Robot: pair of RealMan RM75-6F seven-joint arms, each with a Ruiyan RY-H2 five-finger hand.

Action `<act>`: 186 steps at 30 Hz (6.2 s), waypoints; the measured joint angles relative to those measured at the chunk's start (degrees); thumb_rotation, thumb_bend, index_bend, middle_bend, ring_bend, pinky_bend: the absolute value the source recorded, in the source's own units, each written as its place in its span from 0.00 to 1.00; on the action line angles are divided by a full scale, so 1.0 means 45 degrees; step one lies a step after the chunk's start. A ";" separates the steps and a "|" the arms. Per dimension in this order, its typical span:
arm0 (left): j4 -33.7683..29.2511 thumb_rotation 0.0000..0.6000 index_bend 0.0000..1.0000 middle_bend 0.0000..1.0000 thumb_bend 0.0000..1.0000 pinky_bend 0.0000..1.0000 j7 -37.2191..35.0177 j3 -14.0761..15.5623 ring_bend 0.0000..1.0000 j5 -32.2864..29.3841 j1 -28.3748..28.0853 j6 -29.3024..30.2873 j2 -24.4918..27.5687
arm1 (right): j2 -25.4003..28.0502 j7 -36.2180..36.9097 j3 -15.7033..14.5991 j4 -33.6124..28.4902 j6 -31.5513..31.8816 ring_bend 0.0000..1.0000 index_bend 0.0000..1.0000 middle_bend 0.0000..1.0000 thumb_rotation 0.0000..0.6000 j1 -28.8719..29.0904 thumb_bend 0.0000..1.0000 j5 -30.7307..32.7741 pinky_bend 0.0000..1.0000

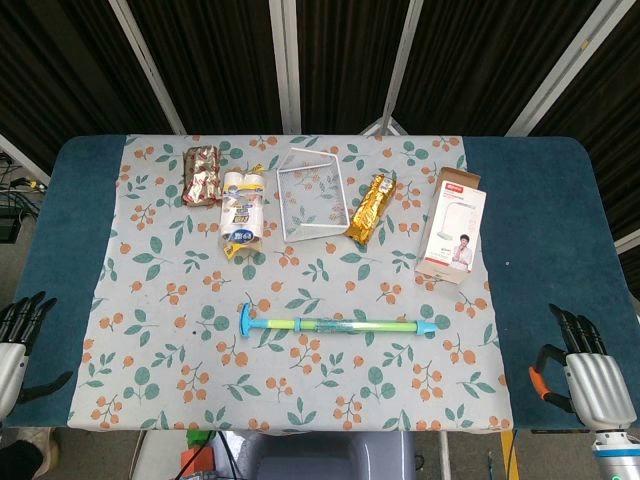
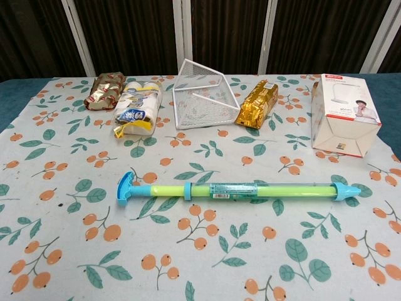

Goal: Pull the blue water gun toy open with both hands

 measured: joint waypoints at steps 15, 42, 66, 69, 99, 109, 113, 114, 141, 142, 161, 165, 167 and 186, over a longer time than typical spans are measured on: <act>-0.0119 1.00 0.02 0.00 0.15 0.05 0.0181 0.0045 0.00 -0.0104 -0.0074 -0.0272 0.0073 | 0.0041 0.0120 -0.0014 -0.0040 -0.0040 0.00 0.00 0.00 1.00 -0.0009 0.41 0.0075 0.00; -0.1982 1.00 0.16 0.07 0.17 0.12 0.5526 -0.1355 0.00 -0.0129 -0.4199 -0.5022 -0.0738 | 0.0114 0.0281 -0.0035 -0.0182 -0.0356 0.00 0.00 0.00 1.00 0.0089 0.41 0.0271 0.00; -0.0966 1.00 0.39 0.15 0.32 0.15 1.3904 -0.2609 0.04 -0.8306 -0.8888 -0.5347 -0.8050 | 0.0333 0.0910 -0.0014 -0.0448 -0.0777 0.00 0.00 0.00 1.00 0.0200 0.41 0.0645 0.00; -0.0611 1.00 0.39 0.15 0.33 0.15 1.4331 -0.2470 0.04 -0.8625 -0.9075 -0.4842 -0.8471 | 0.0378 0.1024 -0.0016 -0.0477 -0.0814 0.00 0.00 0.00 1.00 0.0209 0.41 0.0672 0.00; 0.0870 1.00 0.55 0.19 0.47 0.15 1.3692 -0.1725 0.04 -0.9800 -0.9684 -0.3920 -0.9334 | 0.0437 0.1036 -0.0047 -0.0569 -0.0866 0.00 0.00 0.00 1.00 0.0211 0.41 0.0692 0.00; 0.0531 1.00 0.62 0.22 0.49 0.15 1.3291 -0.1574 0.05 -0.9390 -0.9577 -0.3540 -0.8996 | 0.0433 0.0947 -0.0065 -0.0566 -0.0873 0.00 0.00 0.00 1.00 0.0197 0.41 0.0703 0.00; 0.0183 1.00 0.62 0.22 0.49 0.15 1.3121 -0.1471 0.05 -0.9155 -0.9407 -0.3200 -0.8712 | 0.0428 0.1007 -0.0078 -0.0587 -0.0924 0.00 0.00 0.00 1.00 0.0240 0.41 0.0626 0.00; 0.0078 1.00 0.62 0.22 0.49 0.15 1.3073 -0.1443 0.05 -0.9111 -0.9345 -0.3098 -0.8636 | 0.0418 0.1037 -0.0072 -0.0593 -0.0934 0.00 0.00 0.00 1.00 0.0268 0.41 0.0585 0.00; -0.0999 1.00 0.64 0.23 0.50 0.15 1.2424 -0.1865 0.05 -0.9681 -0.8660 -0.1953 -0.8515 | -0.1248 -0.4869 0.1174 -0.5124 -0.4742 0.00 0.00 0.00 1.00 0.3745 0.41 0.5494 0.00; -0.0972 1.00 0.64 0.23 0.50 0.15 1.2474 -0.1844 0.05 -0.9696 -0.8673 -0.1969 -0.8503 | -0.1484 -0.5236 0.1273 -0.5136 -0.4738 0.00 0.00 0.00 1.00 0.3930 0.41 0.5833 0.00; -0.0679 1.00 0.64 0.23 0.50 0.15 1.1994 -0.1900 0.05 -0.9914 -0.8786 -0.2566 -0.8379 | -0.5251 -0.8752 0.2613 -0.2670 -0.3641 0.00 0.21 0.00 1.00 0.6824 0.41 1.1156 0.00; -0.0718 1.00 0.64 0.23 0.50 0.15 1.2038 -0.1939 0.05 -0.9936 -0.8849 -0.2585 -0.8309 | -0.5508 -0.8694 0.2469 -0.2272 -0.3529 0.00 0.24 0.00 1.00 0.6906 0.41 1.1323 0.00; -0.0771 1.00 0.64 0.23 0.50 0.15 1.2040 -0.1962 0.05 -0.9951 -0.8871 -0.2578 -0.8298 | -0.5594 -0.8654 0.2371 -0.2124 -0.3484 0.00 0.24 0.00 1.00 0.6927 0.41 1.1348 0.00; -0.0821 1.00 0.65 0.23 0.50 0.15 1.2152 -0.1853 0.05 -0.9960 -0.8959 -0.2390 -0.8453 | -0.5924 -0.8214 0.1868 -0.1483 -0.3469 0.00 0.37 0.00 1.00 0.6895 0.41 1.1538 0.00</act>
